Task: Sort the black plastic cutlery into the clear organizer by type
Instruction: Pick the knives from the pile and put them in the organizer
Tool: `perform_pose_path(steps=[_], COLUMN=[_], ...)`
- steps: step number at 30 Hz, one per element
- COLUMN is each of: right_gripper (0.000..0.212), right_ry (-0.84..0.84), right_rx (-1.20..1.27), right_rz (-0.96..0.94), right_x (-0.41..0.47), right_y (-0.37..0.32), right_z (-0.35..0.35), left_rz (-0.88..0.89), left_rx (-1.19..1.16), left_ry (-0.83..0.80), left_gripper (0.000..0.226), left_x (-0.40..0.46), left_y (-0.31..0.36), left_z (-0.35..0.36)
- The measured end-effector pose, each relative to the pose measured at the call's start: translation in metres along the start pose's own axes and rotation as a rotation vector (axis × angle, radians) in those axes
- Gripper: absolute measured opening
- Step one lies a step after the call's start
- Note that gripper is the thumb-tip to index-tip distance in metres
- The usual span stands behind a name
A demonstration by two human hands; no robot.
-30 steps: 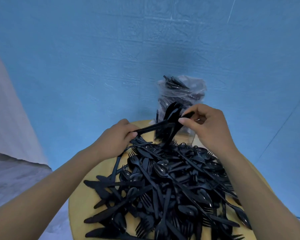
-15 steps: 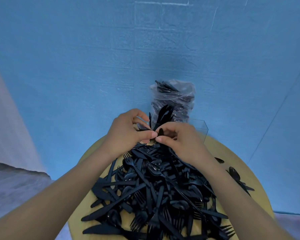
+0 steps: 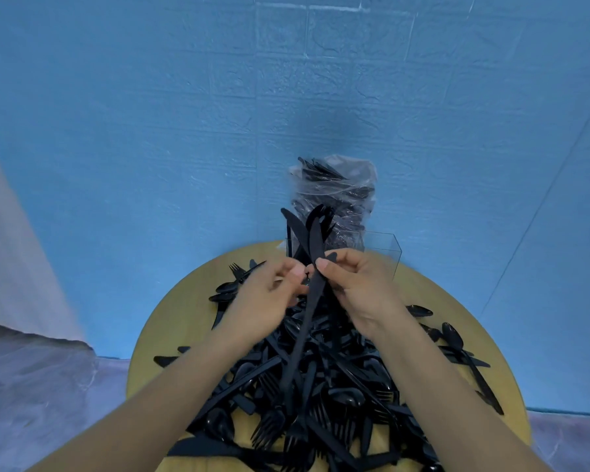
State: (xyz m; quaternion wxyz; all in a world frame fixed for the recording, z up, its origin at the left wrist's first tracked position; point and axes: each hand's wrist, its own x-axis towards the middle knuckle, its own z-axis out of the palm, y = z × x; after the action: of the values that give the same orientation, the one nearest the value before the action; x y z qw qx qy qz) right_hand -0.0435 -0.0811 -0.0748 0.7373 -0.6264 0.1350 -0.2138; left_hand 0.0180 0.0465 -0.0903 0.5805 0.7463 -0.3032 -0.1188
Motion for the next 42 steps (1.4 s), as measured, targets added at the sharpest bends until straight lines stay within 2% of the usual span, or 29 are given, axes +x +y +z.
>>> perform_pose_path(steps=[2,6,12,21,27,30,34,38,42], right_gripper=[0.012,0.015,0.013,0.025,0.028,0.03,0.022,0.029,0.027], right_ry=[0.044,0.122,0.115,0.217,0.284,0.282,0.244,0.186,0.257], right_rx=[0.083,0.094,0.06,-0.018,-0.108,-0.103,-0.073,-0.084,-0.093], right_rz=[0.044,0.038,0.051,-0.038,-0.099,-0.106,-0.118,-0.124,-0.105], right_x=[-0.002,-0.002,-0.006,0.004,0.004,0.002,-0.002,-0.006,-0.004], right_y=[0.006,0.015,0.012,0.008,0.012,0.012,0.01,0.012,0.011], right_z=[0.008,0.019,0.019,0.013,0.01,0.009,0.009,0.005,-0.004], left_rz=[0.008,0.03,0.046,0.005,-0.063,-0.077,-0.089,-0.147,-0.235], left_rx=[-0.037,-0.173,-0.187,-0.184,-0.292,-0.312,-0.344,-0.42,-0.457], left_ry=[-0.029,-0.051,-0.04,-0.001,-0.014,-0.003,0.006,0.006,0.024], left_gripper=[0.023,0.027,0.03,0.035,0.026,0.025,0.026,0.023,0.019], left_x=[-0.003,-0.006,-0.011,-0.013,-0.013,-0.013,-0.013,-0.012,-0.012], left_y=[-0.003,-0.002,0.001,-0.004,-0.004,-0.005,-0.005,-0.007,-0.01], left_z=[0.01,0.022,0.02,0.012,0.01,0.01,0.01,0.011,0.011])
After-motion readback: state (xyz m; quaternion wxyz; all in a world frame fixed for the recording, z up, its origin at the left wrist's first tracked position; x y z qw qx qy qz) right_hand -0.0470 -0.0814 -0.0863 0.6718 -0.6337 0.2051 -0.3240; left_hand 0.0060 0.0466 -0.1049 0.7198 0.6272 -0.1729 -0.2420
